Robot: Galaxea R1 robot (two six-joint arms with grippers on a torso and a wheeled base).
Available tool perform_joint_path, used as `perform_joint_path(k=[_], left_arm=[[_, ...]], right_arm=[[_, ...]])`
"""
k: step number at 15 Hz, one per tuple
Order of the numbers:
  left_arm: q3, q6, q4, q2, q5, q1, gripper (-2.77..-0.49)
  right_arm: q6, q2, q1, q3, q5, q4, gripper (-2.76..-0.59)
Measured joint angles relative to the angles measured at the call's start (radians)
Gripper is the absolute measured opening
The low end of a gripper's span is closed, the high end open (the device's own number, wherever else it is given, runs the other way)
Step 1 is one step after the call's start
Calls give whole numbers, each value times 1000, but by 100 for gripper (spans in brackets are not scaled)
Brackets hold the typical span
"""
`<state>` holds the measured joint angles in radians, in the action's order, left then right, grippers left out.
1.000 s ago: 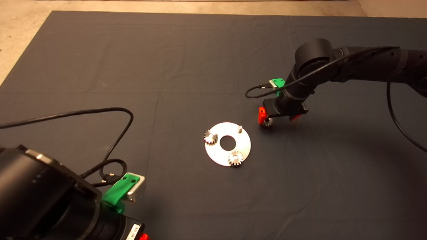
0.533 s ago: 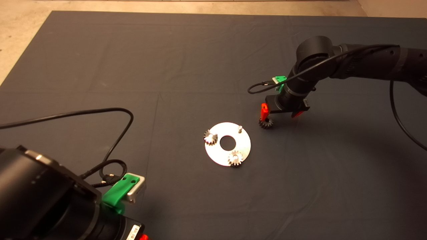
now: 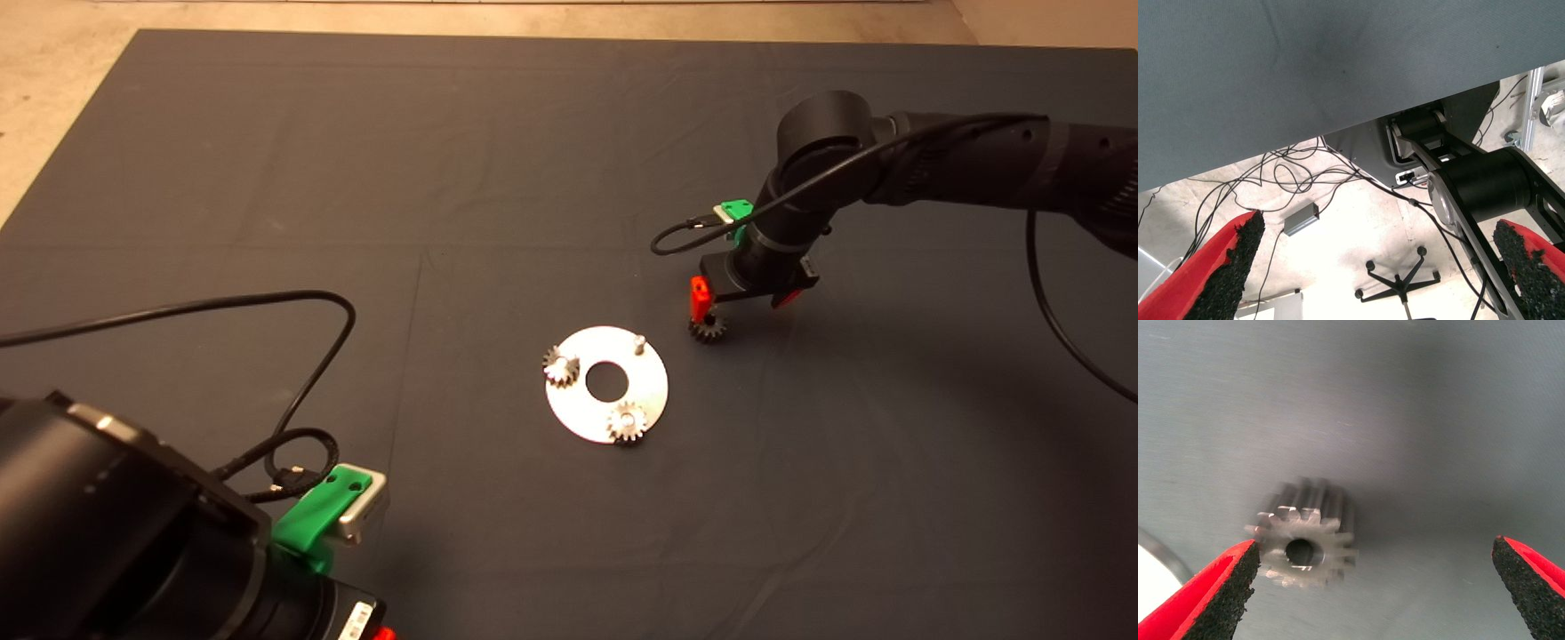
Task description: Install three planetary gears onto the carrier pins
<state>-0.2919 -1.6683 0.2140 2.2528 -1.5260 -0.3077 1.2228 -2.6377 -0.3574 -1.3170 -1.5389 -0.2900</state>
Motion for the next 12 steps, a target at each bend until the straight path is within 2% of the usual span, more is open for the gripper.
perform_joint_path(k=[3, 11, 12], left_arm=[[0, 0, 0, 0, 0, 0, -77], [0, 0, 0, 0, 0, 6, -77], [0, 0, 0, 0, 0, 6, -77]], right_arm=[[-13, -19, 20, 0, 11, 1, -76], [-19, -22, 19, 0, 10, 1, -83], [-21, -22, 19, 0, 10, 1, -95]])
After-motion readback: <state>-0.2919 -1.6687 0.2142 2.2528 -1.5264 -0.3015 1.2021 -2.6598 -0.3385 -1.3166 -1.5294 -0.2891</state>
